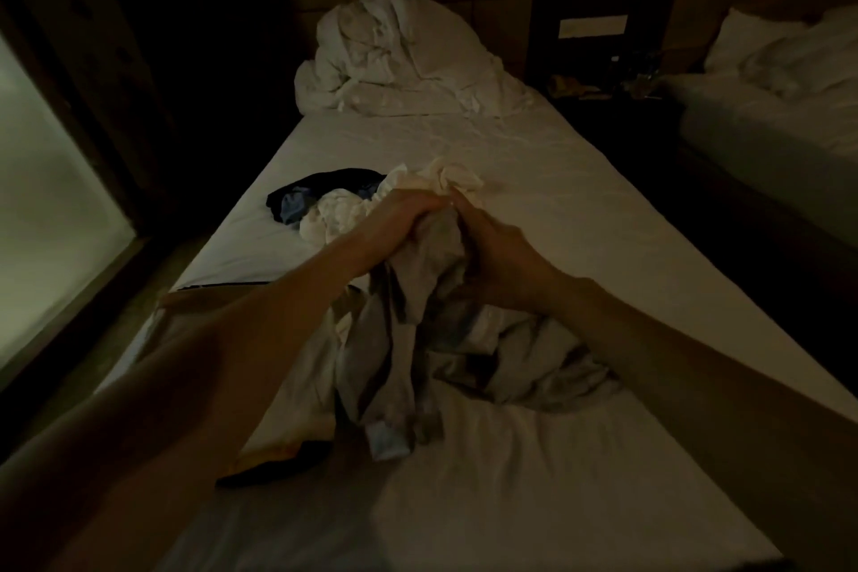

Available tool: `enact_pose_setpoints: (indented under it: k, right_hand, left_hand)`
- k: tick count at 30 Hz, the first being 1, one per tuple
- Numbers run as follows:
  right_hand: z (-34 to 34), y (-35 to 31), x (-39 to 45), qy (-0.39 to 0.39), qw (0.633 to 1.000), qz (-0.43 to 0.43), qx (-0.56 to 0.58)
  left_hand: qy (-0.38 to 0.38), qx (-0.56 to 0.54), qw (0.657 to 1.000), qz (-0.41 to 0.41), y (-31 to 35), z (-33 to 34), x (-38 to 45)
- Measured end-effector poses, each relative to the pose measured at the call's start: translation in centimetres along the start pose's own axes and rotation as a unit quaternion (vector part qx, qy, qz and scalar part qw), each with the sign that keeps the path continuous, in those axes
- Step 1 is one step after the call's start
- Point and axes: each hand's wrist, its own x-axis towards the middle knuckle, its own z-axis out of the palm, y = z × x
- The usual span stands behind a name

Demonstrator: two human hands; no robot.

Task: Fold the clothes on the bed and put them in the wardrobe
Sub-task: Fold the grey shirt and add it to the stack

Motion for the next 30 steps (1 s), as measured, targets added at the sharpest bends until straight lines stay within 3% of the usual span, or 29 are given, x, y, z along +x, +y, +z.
enact_pose_setpoints:
  k: [2, 6, 8, 10, 12, 18, 22, 24, 26, 28, 29, 30]
  right_hand:
    - [0.7, -1.1, 0.8, 0.051, 0.992, 0.002, 0.116]
    - [0.3, -1.6, 1.8, 0.137, 0.971, 0.137, 0.137]
    - [-0.5, -1.4, 2.1, 0.19, 0.939, 0.211, 0.193]
    - [-1.2, -0.8, 2.4, 0.195, 0.914, 0.272, 0.231]
    - [-1.2, -0.4, 2.7, 0.185, 0.906, 0.303, 0.232]
    - [-1.0, 0.7, 2.2, 0.138, 0.868, 0.338, 0.338]
    - [-1.4, 2.9, 1.0, 0.162, 0.86, 0.334, 0.351]
    - [-1.5, 3.5, 0.0, 0.105, 0.898, 0.304, 0.301]
    - [-1.5, 4.2, -1.0, -0.027, 0.956, 0.256, 0.145]
    - [-1.0, 4.2, -1.8, -0.175, 0.965, 0.188, -0.052]
    - [-0.6, 3.7, -2.1, -0.205, 0.963, 0.159, -0.072]
    - [-0.2, 3.1, -1.9, -0.192, 0.97, 0.146, -0.024]
  left_hand:
    - [0.042, -0.05, 0.997, 0.033, 0.8, 1.1, -0.6]
    - [0.064, -0.118, 0.991, 0.023, -2.6, 1.6, -2.2]
    - [0.031, -0.069, 0.997, -0.019, -6.1, 2.1, -3.5]
    - [-0.044, -0.025, 0.996, -0.07, -8.6, 3.3, -5.2]
    - [-0.068, -0.019, 0.993, -0.098, -9.7, 4.7, -5.8]
    - [0.021, 0.037, 0.999, -0.007, -10.3, 5.5, -3.9]
    - [0.163, -0.025, 0.986, -0.019, -10.3, 2.4, -3.3]
    - [0.211, -0.053, 0.976, -0.015, -10.4, 0.7, -3.0]
    - [0.227, -0.015, 0.973, 0.026, -10.1, -0.7, -2.9]
    - [0.228, 0.006, 0.971, 0.076, -9.0, -1.5, -3.2]
    - [0.215, 0.009, 0.972, 0.091, -8.4, -1.7, -3.4]
    - [0.195, 0.013, 0.975, 0.104, -8.0, -1.8, -3.6]
